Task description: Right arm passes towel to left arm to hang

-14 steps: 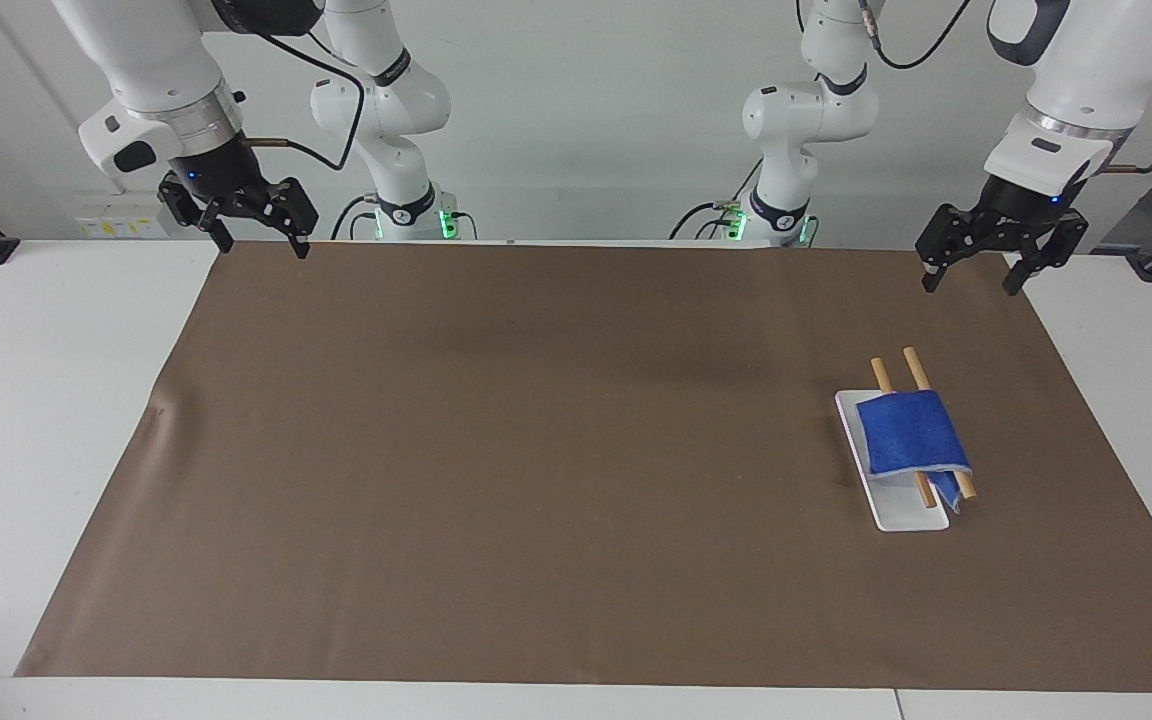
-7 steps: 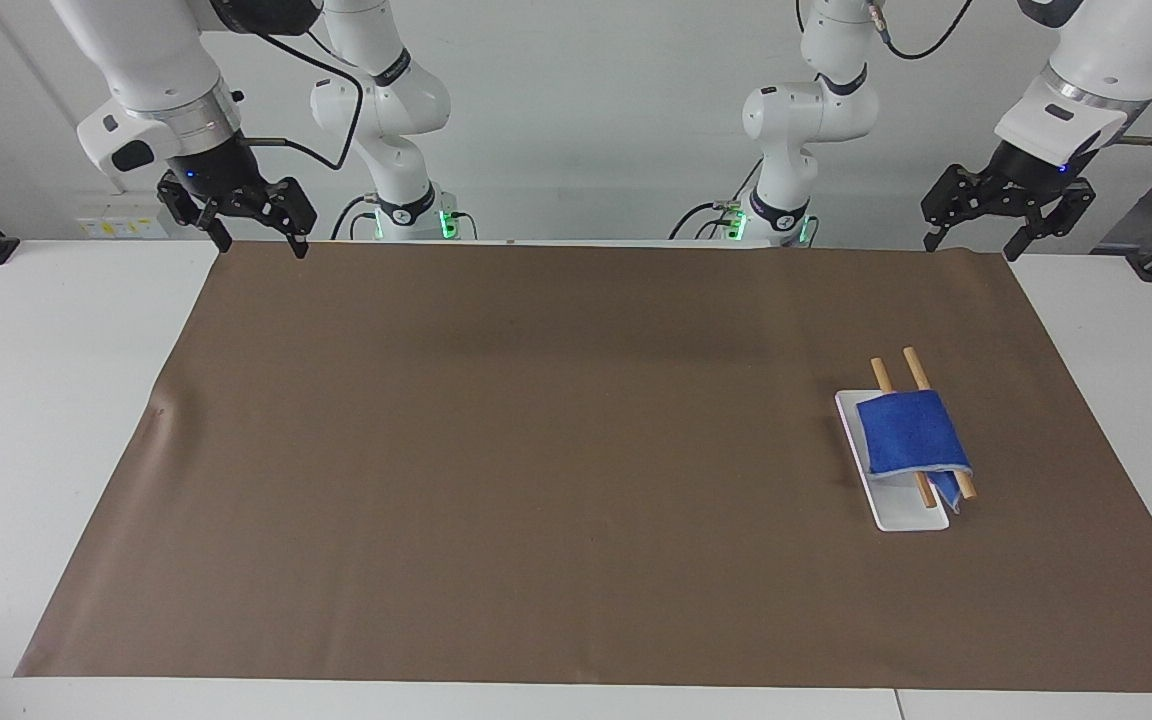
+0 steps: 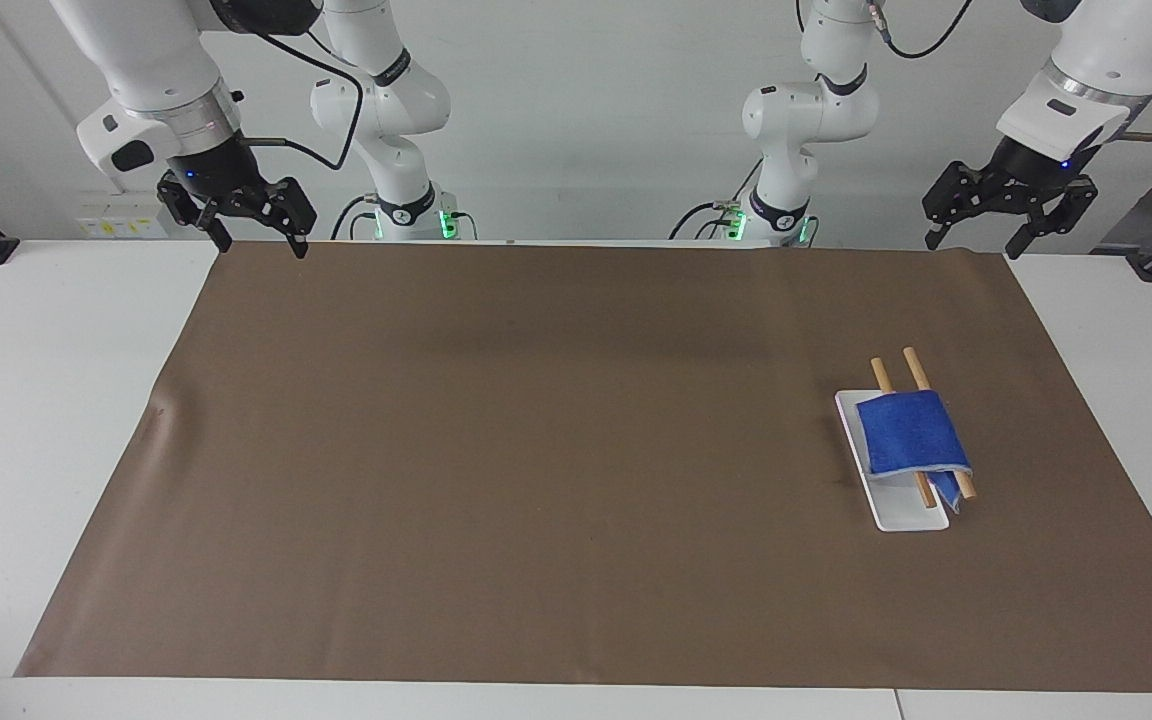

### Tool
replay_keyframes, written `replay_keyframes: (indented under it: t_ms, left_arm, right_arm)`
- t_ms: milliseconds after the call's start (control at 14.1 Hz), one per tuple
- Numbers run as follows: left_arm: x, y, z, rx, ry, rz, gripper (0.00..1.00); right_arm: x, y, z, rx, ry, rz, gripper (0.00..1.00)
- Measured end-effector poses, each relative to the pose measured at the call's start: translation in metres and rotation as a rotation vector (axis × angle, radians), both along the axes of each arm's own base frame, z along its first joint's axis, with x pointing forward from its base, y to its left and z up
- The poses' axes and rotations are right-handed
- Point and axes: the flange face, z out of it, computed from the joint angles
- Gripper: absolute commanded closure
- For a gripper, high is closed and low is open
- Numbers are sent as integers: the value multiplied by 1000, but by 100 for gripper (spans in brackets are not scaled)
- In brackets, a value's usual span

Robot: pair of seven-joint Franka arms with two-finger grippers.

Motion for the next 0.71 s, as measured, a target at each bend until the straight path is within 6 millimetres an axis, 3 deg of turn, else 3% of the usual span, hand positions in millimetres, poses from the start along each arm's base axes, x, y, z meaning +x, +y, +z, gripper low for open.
replay_keyframes:
  t_ms: [354,709]
  left_arm:
    - [-3,-18,-2,2,13,-30,0]
    - [-4,-17,-6,3,26,-24,0]
  right_arm:
    - [-3,0,-4,1,6,0,0]
    - [-4,-1,-4,1,6,-1,0]
